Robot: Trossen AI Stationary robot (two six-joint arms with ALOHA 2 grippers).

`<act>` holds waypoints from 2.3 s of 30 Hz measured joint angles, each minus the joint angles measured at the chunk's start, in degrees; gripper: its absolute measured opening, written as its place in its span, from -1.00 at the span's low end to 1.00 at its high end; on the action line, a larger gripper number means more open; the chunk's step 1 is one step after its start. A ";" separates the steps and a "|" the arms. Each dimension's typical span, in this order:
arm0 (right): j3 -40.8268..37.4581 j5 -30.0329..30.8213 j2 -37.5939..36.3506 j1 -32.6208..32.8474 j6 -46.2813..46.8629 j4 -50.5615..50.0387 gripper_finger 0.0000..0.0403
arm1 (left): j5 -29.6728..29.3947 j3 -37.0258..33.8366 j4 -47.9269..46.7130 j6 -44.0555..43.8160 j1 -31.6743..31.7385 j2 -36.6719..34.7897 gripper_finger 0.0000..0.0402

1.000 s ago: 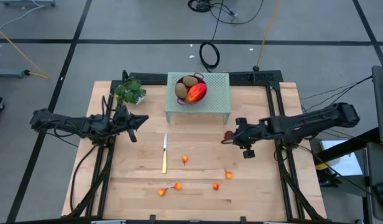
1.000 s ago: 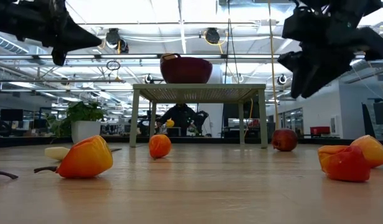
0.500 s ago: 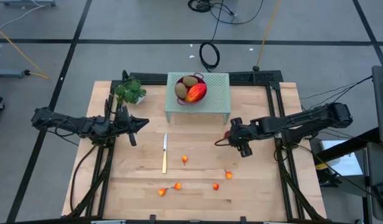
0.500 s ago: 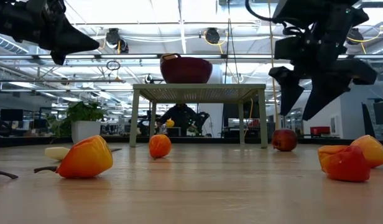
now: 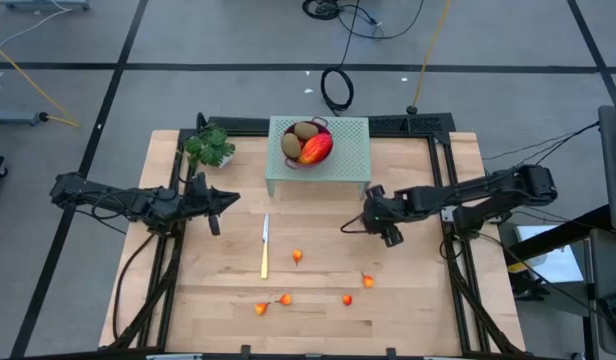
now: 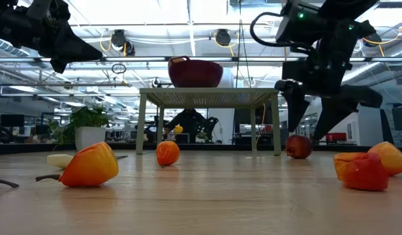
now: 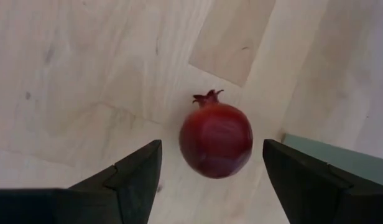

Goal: Pick & Place Fruit
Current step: Put the pomegranate into the strainer bowl on the shelf

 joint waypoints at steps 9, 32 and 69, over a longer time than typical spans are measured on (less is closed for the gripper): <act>-0.02 -0.31 1.36 -0.99 -3.60 1.76 0.32 | 0.05 0.00 0.05 0.26 0.00 0.00 -0.89; -1.79 -1.77 5.51 -1.32 -4.19 5.48 0.28 | 0.04 0.00 0.10 0.39 0.00 0.00 -0.89; 12.70 -6.27 3.04 3.67 29.83 27.55 -0.01 | 0.31 0.00 0.48 5.54 0.00 -0.02 -0.89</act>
